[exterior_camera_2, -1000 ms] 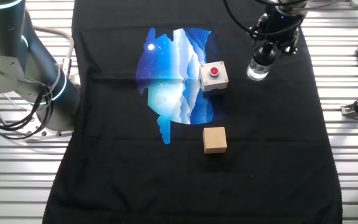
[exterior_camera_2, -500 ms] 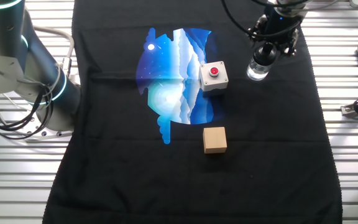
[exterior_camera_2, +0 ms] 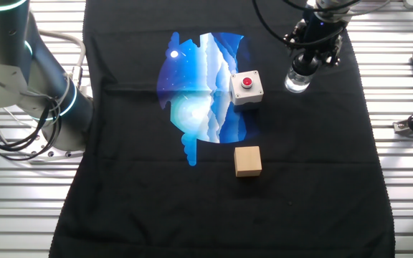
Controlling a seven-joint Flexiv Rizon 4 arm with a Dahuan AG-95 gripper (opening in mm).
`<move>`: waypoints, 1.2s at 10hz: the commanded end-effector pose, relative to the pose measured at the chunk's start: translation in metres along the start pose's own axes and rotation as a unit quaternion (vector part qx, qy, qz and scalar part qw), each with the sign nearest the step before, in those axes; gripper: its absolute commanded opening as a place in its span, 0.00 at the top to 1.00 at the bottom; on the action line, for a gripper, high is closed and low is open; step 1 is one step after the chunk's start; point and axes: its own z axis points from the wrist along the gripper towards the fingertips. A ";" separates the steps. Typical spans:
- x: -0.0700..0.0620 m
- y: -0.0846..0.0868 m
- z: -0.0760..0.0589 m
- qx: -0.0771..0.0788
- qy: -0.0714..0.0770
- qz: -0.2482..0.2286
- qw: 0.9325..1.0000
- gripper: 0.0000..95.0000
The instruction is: Screw the lid onto the jar
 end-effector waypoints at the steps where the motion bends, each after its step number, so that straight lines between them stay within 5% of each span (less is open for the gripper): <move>1: -0.001 0.000 0.001 0.000 0.000 0.001 1.000 0.20; 12: 0.003 0.001 0.003 -0.002 -0.001 0.004 1.000 0.20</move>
